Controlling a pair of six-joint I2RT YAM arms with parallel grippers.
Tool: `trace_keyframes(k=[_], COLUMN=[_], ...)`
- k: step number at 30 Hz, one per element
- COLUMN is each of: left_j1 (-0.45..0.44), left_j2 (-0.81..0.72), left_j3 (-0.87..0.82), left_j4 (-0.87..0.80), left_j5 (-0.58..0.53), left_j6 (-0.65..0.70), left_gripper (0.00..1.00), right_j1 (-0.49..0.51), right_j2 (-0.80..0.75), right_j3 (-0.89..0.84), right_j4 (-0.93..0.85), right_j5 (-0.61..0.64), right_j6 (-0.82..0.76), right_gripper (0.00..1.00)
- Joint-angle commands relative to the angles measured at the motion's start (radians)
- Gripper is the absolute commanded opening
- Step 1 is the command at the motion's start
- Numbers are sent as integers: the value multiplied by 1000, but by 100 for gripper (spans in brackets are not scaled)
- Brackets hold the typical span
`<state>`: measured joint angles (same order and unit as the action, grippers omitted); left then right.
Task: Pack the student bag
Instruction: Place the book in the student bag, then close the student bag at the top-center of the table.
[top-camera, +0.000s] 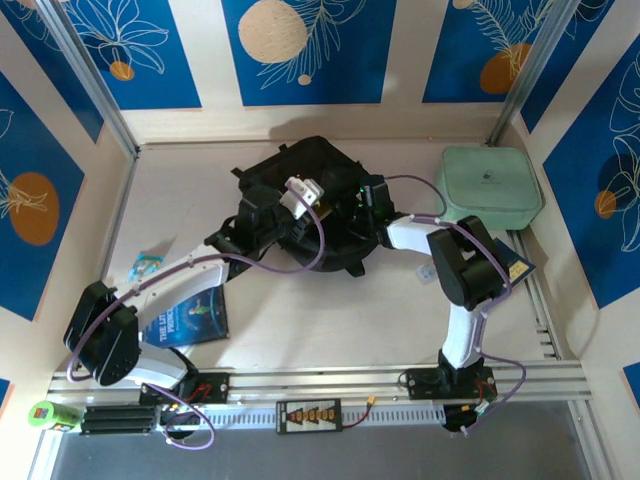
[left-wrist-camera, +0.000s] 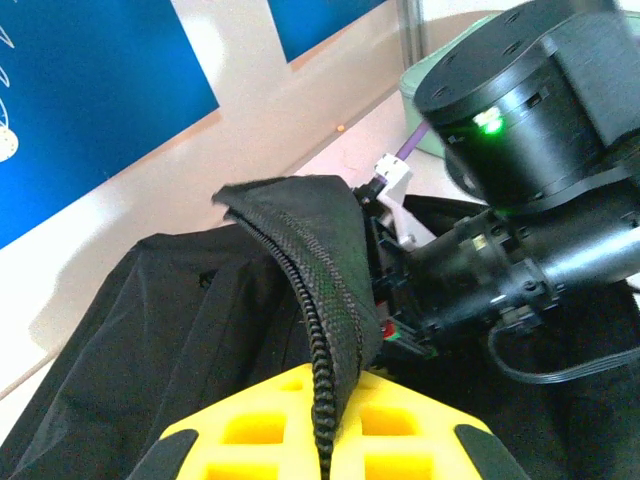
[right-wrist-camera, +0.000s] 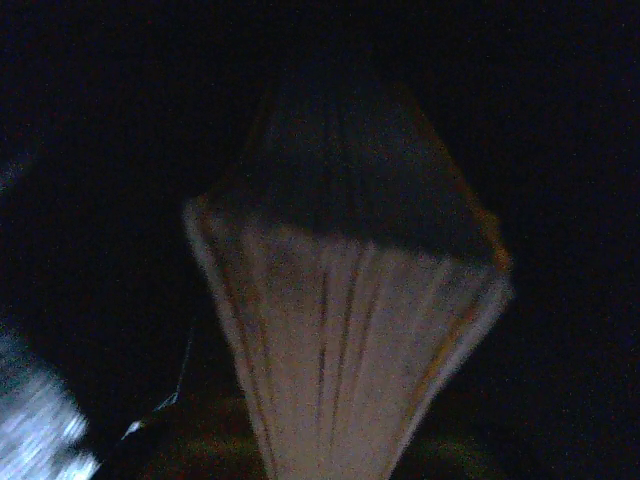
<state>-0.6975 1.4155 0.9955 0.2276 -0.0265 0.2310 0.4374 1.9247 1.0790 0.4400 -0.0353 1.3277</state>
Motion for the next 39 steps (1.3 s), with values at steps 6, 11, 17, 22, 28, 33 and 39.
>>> trace_keyframes(k=[6,11,17,22,28,33,39], left_j1=[26,30,32,30,32,31,55], left_j2=[15,48,89,118,82,-46,-202], left_j3=[25,2,-7,4,5,-25,-82], left_j4=[41,45,55,50,-20,-166,-425], left_j5=[43,40,59,65,15,-56,-218], left_j6=[-85,-92,-108,-116,-224,-349,-540], left_gripper=[0,0,0,0,57,76,92], right_j1=[-4,-7,2,9,11,8,-5], right_j2=[14,-134,-268,-379,-558,-721,-767], right_j3=[22,22,8,-35,-86,-128,-82], right_j4=[-15,-261,-498,-594,-752,-874,-943], right_j5=[-28,-15,45,118,248,401,415], right_j6=[141,90,44,-14,-149,-221,-344], right_gripper=[43,55,59,60,66,79,88])
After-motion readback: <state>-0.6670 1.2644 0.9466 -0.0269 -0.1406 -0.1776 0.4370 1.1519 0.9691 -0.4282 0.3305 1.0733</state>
